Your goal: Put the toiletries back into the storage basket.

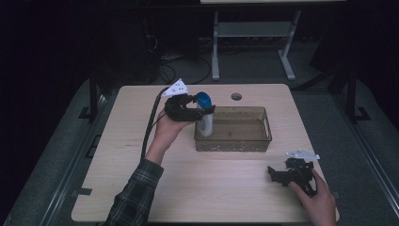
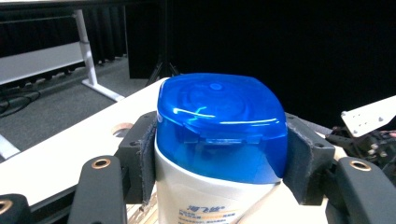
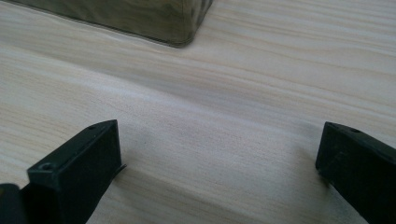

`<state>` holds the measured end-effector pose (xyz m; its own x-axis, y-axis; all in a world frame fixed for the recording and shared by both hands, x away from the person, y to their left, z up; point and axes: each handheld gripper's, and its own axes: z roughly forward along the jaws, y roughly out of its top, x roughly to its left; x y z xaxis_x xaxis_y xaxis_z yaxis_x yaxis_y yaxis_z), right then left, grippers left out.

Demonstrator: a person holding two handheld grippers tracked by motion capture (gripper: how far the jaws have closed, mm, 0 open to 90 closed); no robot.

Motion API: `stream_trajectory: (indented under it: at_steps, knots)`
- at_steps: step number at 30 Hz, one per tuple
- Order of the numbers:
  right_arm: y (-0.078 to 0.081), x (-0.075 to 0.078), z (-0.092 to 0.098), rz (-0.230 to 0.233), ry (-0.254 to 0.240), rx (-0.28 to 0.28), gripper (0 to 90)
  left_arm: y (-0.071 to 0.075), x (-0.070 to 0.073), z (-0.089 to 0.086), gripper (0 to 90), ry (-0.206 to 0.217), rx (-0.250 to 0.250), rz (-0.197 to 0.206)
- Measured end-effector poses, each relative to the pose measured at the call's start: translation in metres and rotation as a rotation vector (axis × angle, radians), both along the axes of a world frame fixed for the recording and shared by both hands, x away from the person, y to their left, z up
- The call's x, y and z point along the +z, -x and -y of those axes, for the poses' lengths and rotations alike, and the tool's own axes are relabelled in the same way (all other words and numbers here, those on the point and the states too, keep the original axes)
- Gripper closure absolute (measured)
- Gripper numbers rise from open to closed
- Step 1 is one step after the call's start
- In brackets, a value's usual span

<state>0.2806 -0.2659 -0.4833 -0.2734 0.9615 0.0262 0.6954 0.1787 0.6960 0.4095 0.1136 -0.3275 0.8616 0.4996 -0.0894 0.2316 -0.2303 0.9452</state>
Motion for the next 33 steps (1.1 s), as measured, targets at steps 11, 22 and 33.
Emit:
stream_trajectory:
  at_steps: [11, 22, 33]
  knots:
    - [0.0, 0.0, 0.0, 0.0, 0.0, 0.0, 0.0, -0.007, -0.024, -0.001, 36.4, -0.016, 0.016, -0.029]
    - [0.0, 0.0, 0.0, 0.0, 0.0, 0.0, 0.0, -0.01, -0.043, -0.003, 36.4, -0.036, 0.027, -0.058]
    - [0.0, 0.0, 0.0, 0.0, 0.0, 0.0, 0.0, -0.01, -0.057, -0.003, 36.3, -0.057, 0.028, -0.084]
